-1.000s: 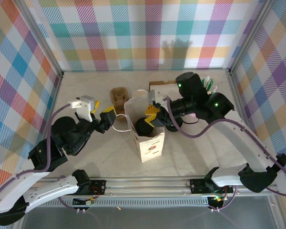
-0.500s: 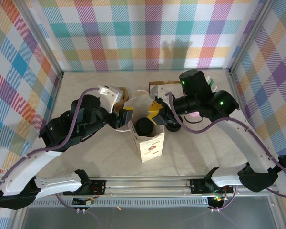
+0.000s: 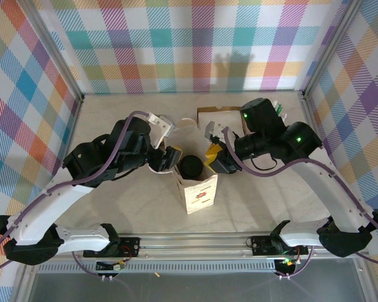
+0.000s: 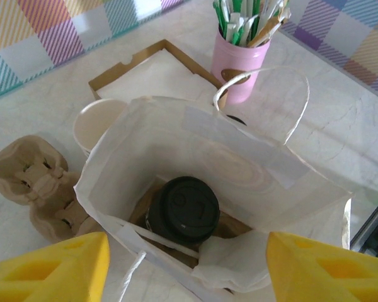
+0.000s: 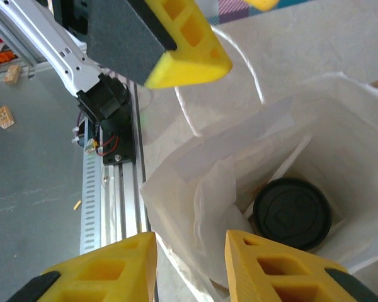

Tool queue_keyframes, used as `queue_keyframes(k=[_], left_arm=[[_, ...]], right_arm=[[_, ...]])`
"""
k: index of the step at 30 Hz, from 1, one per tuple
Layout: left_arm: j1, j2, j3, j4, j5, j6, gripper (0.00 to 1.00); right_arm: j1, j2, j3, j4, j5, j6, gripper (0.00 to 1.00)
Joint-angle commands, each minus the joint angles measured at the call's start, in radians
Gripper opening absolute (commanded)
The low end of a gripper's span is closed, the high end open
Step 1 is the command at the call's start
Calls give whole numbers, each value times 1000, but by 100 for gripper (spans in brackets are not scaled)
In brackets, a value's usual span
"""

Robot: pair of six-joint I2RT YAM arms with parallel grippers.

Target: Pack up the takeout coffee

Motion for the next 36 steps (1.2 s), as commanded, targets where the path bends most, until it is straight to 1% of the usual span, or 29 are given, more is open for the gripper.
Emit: queue_keyframes(k=[1, 7, 10, 20, 25, 29, 33, 36], left_arm=[[-5, 2, 45, -68, 5, 17, 66], [-5, 21, 73, -97, 14, 21, 66], [-5, 45, 98, -124, 17, 34, 65], [-5, 122, 164, -166, 46, 77, 65], [-5, 141, 177, -161, 47, 95, 65], [-5, 142, 172, -154, 41, 107, 66], [-5, 142, 169, -153, 33, 115, 66], [-5, 143, 169, -159, 29, 124, 66]], right_arm=[[-4, -27, 13, -37, 25, 24, 35], [-9, -30, 29, -56, 20, 48, 35], [-17, -34, 27, -77, 64, 61, 35], [-148, -64, 34, -41, 101, 173, 35], [-216, -63, 15, 33, 168, 252, 37], [-247, -43, 1, 74, 278, 309, 40], [-269, 15, 3, 105, 374, 383, 41], [-271, 69, 15, 129, 436, 417, 46]])
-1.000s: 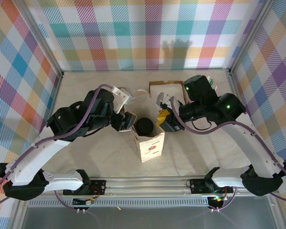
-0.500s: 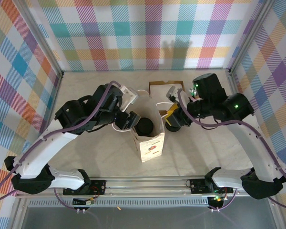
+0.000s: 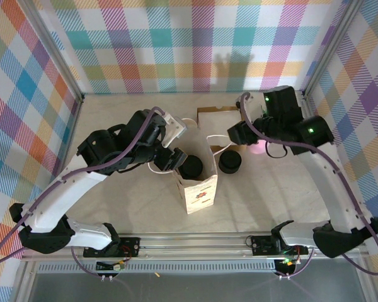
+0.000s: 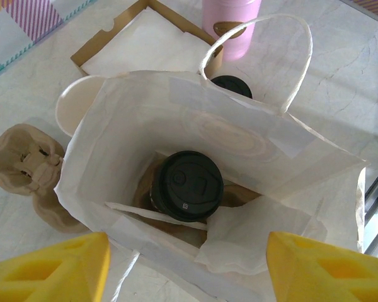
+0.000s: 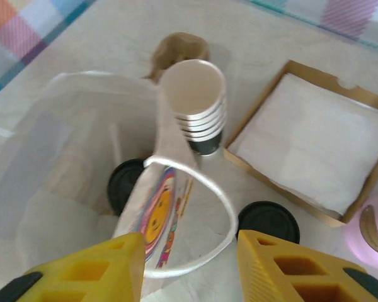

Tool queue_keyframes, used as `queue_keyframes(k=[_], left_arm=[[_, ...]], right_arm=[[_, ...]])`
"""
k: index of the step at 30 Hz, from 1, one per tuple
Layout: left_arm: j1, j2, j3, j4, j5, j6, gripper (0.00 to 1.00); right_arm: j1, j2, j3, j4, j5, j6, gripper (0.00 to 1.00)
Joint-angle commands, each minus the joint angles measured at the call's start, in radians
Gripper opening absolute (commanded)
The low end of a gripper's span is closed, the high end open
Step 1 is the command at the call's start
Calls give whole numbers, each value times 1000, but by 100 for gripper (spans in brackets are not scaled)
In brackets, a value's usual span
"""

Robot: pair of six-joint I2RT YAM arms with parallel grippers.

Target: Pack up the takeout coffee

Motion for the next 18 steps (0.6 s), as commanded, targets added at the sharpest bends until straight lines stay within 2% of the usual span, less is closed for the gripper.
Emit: queue_keyframes(k=[1, 9, 18], left_arm=[[-5, 0, 25, -15, -6, 29, 66], [-5, -14, 25, -32, -23, 30, 67], [-5, -37, 6, -35, -35, -2, 67]], right_arm=[[-8, 61, 15, 55, 101, 76, 46], [-10, 216, 61, 78, 190, 131, 50], [-24, 359, 92, 91, 197, 155, 54]])
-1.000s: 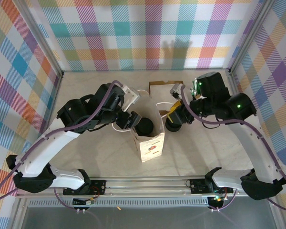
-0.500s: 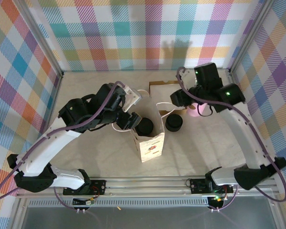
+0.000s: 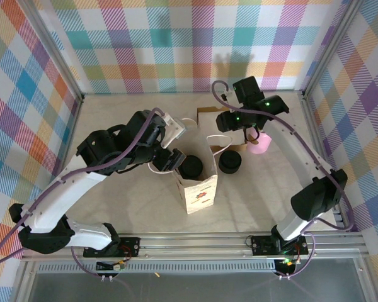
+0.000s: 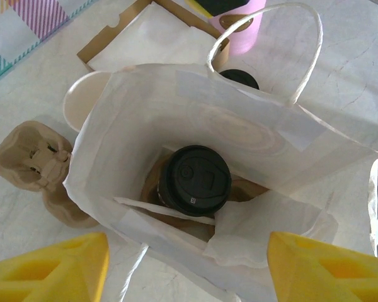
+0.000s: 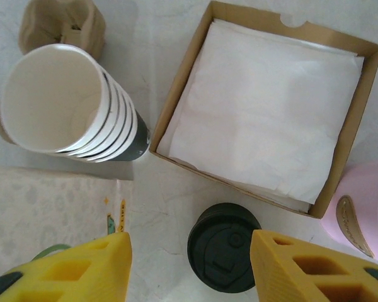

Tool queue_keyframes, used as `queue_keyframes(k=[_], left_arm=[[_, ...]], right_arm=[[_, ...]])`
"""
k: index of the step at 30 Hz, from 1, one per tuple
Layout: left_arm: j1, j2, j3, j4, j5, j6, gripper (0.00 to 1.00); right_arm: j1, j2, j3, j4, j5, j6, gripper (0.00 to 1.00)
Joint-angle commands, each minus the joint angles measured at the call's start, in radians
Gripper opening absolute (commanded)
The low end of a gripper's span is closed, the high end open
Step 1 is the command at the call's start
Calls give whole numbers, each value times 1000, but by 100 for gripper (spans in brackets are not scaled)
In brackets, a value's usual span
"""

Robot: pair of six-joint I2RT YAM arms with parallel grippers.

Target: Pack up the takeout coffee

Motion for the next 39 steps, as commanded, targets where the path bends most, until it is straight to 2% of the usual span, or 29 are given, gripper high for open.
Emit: queue_keyframes(k=[1, 20, 31, 39], left_arm=[[-5, -35, 3, -10, -17, -19, 67], [-5, -64, -29, -4, -50, -69, 67], [-5, -67, -28, -11, -73, -76, 67], [-5, -71, -25, -18, -95, -80, 67]], right_arm=[[-12, 37, 37, 20, 15, 31, 55], [-37, 263, 87, 36, 26, 79, 64], [-53, 387, 153, 45, 48, 99, 75], [-60, 449, 191, 44, 45, 106, 77]])
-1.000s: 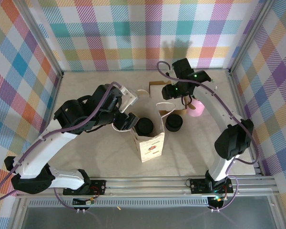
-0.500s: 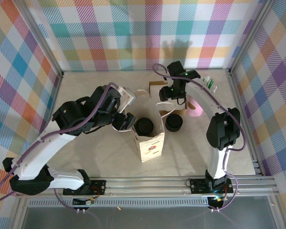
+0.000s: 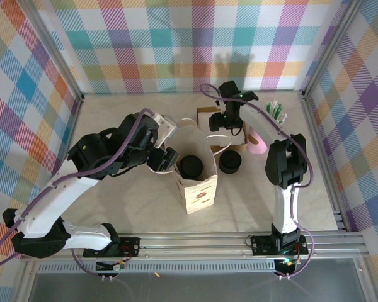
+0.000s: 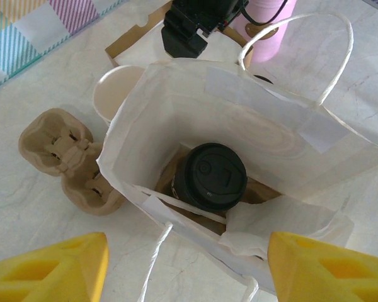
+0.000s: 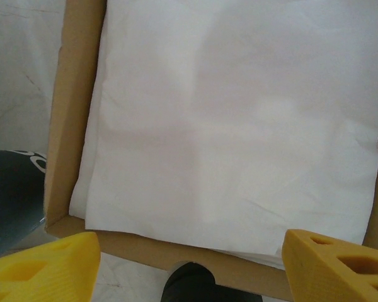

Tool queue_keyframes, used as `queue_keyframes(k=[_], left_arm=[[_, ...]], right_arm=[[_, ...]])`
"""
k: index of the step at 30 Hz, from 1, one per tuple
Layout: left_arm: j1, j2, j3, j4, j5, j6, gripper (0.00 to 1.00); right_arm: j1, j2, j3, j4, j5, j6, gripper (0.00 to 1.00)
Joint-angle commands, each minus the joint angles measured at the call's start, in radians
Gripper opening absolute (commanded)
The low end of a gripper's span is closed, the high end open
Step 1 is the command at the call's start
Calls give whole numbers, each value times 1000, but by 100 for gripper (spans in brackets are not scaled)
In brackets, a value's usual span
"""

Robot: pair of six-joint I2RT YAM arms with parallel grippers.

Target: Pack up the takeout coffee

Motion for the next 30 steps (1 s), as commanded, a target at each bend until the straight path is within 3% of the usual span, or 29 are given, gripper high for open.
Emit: queue_keyframes(k=[1, 30], left_arm=[[-4, -22, -4, -15, -25, -18, 67], [-6, -13, 32, -49, -59, -21, 68]], right_arm=[[-7, 30, 43, -1, 1, 16, 77], [-21, 393, 383, -91, 91, 48, 83]])
